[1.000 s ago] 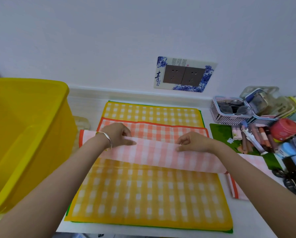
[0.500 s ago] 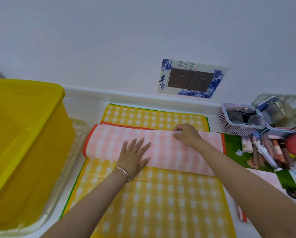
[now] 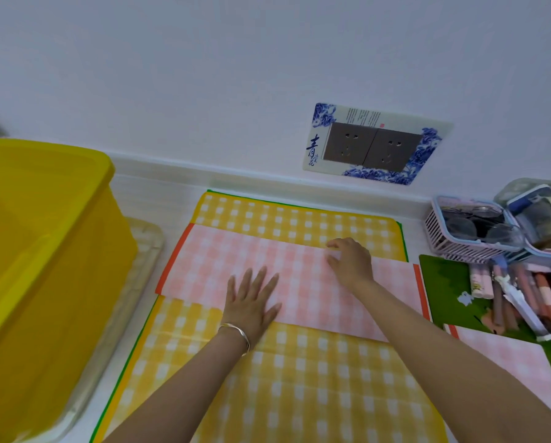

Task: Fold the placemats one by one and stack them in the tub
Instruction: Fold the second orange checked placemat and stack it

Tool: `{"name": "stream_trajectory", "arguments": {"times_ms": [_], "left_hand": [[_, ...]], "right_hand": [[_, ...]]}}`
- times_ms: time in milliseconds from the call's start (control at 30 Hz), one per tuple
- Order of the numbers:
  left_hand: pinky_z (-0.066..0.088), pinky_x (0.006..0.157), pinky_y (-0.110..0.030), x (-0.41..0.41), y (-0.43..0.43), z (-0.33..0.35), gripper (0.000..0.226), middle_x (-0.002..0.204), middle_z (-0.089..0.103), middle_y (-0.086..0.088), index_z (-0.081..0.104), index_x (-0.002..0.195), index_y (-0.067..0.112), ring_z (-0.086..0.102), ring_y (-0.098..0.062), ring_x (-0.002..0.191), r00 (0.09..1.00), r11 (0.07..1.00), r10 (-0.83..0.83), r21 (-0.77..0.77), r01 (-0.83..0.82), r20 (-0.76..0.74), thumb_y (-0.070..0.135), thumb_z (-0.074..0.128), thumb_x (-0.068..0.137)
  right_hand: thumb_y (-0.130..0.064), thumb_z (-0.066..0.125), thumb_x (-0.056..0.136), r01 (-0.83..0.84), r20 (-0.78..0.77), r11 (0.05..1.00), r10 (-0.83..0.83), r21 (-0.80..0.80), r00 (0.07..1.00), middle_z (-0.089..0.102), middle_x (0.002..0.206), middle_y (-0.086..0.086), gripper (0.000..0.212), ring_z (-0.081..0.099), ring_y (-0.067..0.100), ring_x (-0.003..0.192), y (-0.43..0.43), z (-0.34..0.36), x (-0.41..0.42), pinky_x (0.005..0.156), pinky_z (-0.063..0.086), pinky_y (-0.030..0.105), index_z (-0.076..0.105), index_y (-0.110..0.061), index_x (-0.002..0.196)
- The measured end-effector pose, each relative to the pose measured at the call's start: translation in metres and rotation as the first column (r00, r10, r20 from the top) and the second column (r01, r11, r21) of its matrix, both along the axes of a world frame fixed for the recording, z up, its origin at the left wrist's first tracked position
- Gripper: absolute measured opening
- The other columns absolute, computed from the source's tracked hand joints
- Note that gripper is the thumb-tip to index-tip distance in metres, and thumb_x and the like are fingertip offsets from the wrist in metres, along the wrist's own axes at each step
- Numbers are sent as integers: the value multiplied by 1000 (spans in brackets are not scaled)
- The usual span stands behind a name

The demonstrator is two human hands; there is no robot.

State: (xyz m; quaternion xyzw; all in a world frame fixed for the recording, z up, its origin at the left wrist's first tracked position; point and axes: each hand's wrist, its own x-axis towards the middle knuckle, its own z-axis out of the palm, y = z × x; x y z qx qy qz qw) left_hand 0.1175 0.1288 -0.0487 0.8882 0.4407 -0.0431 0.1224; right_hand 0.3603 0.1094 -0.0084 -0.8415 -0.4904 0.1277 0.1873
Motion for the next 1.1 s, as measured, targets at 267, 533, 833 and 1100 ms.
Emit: {"name": "stream_trajectory", "arguments": {"times_ms": [267,533,833,1100], "left_hand": [[7,109,-50,1,0,-14,59,147,37,0,29,143,23,-10,-20,144,999,985,32,171,-38,35,51,4,97],[4,109,-49,2,0,-16,59,148,37,0,31,142,23,-9,-19,144,999,993,43,110,-44,12,52,5,97],[-22,108,-46,5,-7,2,96,146,-33,13,-26,139,35,-31,-16,136,1000,1000,18,7,-18,3,79,-33,54],[-15,112,-49,5,-8,5,100,148,-30,12,-23,141,33,-29,-17,137,1000,1000,9,-22,-8,19,82,-31,54]], "right_hand": [[-26,35,97,-147,-14,980,151,134,988,37,148,6,42,29,21,139,-29,-17,-82,116,14,37,48,-13,135],[-47,2,91,-137,123,990,141,-43,982,10,157,-6,65,3,16,145,-43,-47,-108,114,-11,32,23,-27,148],[-63,-8,83,-29,199,990,57,-141,978,-17,152,-13,69,-19,8,140,-86,-42,-52,115,-12,34,-4,-39,147],[-62,-8,82,90,237,978,-43,-191,970,-10,157,-7,72,-16,11,143,-131,-38,9,115,-12,31,-3,-33,149]]}}
